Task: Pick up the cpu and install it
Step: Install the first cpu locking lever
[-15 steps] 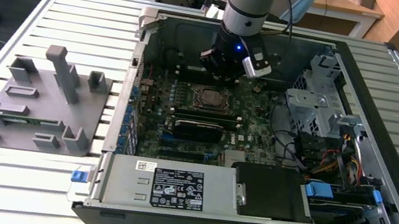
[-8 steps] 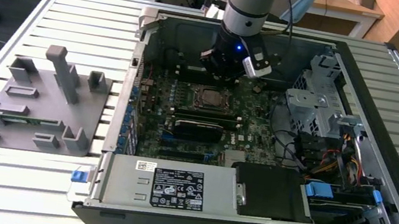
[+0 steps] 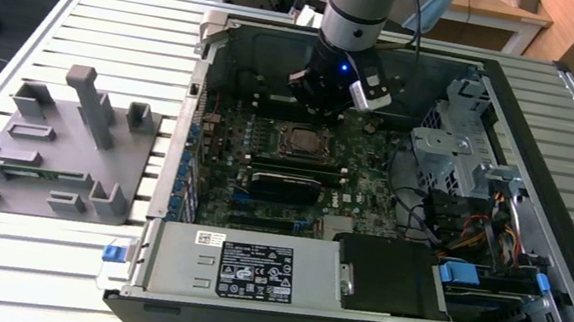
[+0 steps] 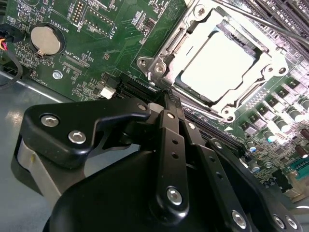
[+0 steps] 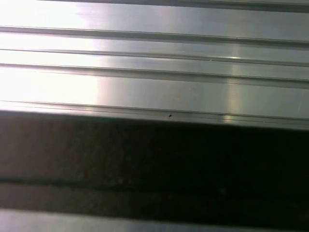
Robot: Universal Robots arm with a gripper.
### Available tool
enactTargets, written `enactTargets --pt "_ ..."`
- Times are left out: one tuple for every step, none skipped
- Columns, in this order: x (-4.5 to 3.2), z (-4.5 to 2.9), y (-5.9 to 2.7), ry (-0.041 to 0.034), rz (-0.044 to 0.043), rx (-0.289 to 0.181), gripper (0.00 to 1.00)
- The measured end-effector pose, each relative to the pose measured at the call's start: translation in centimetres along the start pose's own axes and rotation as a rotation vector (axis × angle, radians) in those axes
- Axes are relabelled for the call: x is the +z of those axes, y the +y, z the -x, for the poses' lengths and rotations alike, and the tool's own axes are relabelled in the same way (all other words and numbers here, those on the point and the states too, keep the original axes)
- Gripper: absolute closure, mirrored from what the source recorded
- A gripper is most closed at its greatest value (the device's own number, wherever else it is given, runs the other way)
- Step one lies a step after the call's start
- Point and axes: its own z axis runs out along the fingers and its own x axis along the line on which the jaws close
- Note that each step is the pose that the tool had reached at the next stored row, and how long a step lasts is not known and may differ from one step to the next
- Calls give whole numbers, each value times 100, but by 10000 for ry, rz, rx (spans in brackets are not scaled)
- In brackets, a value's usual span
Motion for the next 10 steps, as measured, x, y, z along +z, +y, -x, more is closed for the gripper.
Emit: enactTargets --pt "3 1 0 -1 -3 0 88" --pt "6 2 0 0 -9 0 88" --pt "11 3 -1 2 -15 1 88" --pt "15 6 -1 4 -19 -1 88" --pt "20 7 -2 4 -21 0 88" --pt "23 8 -3 5 -24 2 88" --pt "23 8 -3 6 -26 2 88" --pt "23 8 -3 7 -26 3 88" --pt "24 8 -3 6 -26 2 88" --pt "24 9 -3 6 -25 1 88"
